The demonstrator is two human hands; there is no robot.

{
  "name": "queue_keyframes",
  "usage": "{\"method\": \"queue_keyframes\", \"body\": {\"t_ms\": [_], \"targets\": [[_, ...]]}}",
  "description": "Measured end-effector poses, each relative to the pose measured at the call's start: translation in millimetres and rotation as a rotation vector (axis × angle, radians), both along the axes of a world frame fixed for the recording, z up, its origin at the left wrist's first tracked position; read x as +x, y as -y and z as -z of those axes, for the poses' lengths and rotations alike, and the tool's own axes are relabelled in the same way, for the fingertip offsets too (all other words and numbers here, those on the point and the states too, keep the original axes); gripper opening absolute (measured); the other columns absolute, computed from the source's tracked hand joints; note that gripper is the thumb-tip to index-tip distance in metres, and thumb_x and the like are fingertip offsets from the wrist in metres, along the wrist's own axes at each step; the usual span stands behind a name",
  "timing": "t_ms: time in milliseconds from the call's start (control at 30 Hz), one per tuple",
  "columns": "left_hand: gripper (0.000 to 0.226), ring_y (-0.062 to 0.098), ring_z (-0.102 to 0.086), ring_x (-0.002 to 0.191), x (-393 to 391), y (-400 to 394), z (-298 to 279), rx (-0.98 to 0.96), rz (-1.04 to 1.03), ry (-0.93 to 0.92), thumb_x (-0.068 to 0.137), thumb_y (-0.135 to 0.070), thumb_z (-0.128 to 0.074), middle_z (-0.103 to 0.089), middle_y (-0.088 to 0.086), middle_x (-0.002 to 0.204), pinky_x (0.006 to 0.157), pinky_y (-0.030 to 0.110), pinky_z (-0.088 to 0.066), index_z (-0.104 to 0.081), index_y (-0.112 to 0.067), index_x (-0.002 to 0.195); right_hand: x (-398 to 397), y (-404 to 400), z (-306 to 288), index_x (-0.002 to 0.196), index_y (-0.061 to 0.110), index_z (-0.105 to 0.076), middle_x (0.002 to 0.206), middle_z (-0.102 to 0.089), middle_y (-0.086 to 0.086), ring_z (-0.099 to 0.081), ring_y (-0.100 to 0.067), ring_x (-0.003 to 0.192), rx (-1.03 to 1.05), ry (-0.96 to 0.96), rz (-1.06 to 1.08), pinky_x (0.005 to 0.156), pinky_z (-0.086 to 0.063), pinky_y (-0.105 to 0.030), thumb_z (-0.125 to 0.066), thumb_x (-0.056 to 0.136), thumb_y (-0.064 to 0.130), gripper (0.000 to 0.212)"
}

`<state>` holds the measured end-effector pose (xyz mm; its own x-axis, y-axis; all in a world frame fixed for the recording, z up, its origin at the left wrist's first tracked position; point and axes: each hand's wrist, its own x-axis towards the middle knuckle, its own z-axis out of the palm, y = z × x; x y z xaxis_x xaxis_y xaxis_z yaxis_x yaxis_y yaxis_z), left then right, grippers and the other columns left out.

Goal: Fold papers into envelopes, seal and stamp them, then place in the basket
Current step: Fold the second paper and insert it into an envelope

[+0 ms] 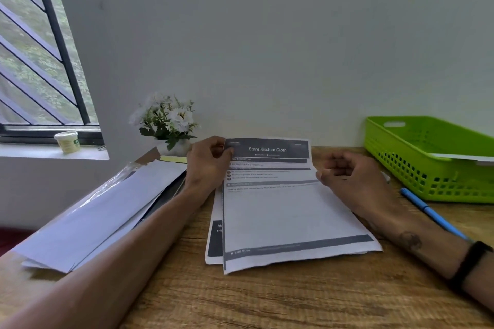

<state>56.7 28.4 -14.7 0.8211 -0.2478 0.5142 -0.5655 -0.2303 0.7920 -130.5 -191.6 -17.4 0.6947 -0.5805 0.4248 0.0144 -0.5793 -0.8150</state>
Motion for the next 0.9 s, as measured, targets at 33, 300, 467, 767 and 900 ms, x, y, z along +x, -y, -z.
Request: {"method": "queue_keyframes", "body": {"t_ms": [33, 300, 467, 767, 900], "targets": [[0.012, 0.016, -0.078, 0.084, -2, 1, -2, -0.05, 0.048, -0.058, 0.097, -0.018, -0.071, -0.08, 0.0, 0.092, 0.078, 0.039, -0.066, -0.075, -0.016, 0.108, 0, 1, 0, 0.113, 0.03, -0.066, 0.105, -0.071, 0.012, -0.068, -0.005, 0.096, 0.002, 0.017, 0.018, 0.086, -0.057, -0.031, -0.081, 0.087, 0.022, 0.031], [0.012, 0.018, -0.076, 0.076, -11, 0, -25, -0.337, 0.227, -0.414, 0.101, -0.019, -0.068, -0.081, 0.006, 0.093, 0.067, 0.03, -0.061, -0.072, -0.013, 0.111, 1, 1, -3, 0.139, 0.027, -0.055, 0.121, -0.068, 0.011, -0.065, 0.0, 0.11, 0.143, 0.149, 0.013, 0.101, -0.057, -0.043, -0.074, 0.094, 0.035, 0.05], [0.019, 0.019, -0.073, 0.07, -11, -1, -28, -0.393, 0.291, -0.546, 0.098, -0.021, -0.071, -0.079, 0.012, 0.094, 0.062, 0.031, -0.063, -0.072, -0.011, 0.115, 0, -1, -9, 0.122, 0.032, -0.067, 0.109, -0.078, 0.006, -0.074, -0.015, 0.104, 0.304, 0.221, -0.044, 0.098, -0.058, -0.048, -0.071, 0.089, 0.056, 0.041], [0.031, 0.025, -0.075, 0.072, -19, 3, -23, -0.272, 0.318, -0.559, 0.094, -0.029, -0.076, -0.08, 0.016, 0.093, 0.074, 0.038, -0.065, -0.074, -0.006, 0.114, -3, -3, -11, 0.102, 0.006, -0.079, 0.091, -0.081, -0.013, -0.077, -0.03, 0.077, 0.557, 0.142, -0.152, 0.082, -0.063, -0.048, -0.081, 0.088, 0.02, 0.02], [0.039, 0.03, -0.078, 0.084, -30, -1, -26, -0.134, 0.458, -0.631, 0.088, -0.033, -0.079, -0.08, 0.018, 0.103, 0.08, 0.04, -0.066, -0.073, -0.006, 0.115, -4, -3, -12, 0.106, 0.006, -0.077, 0.092, -0.081, -0.014, -0.075, -0.027, 0.072, 0.571, 0.158, -0.124, 0.076, -0.064, -0.041, -0.078, 0.09, 0.014, 0.018]]}}
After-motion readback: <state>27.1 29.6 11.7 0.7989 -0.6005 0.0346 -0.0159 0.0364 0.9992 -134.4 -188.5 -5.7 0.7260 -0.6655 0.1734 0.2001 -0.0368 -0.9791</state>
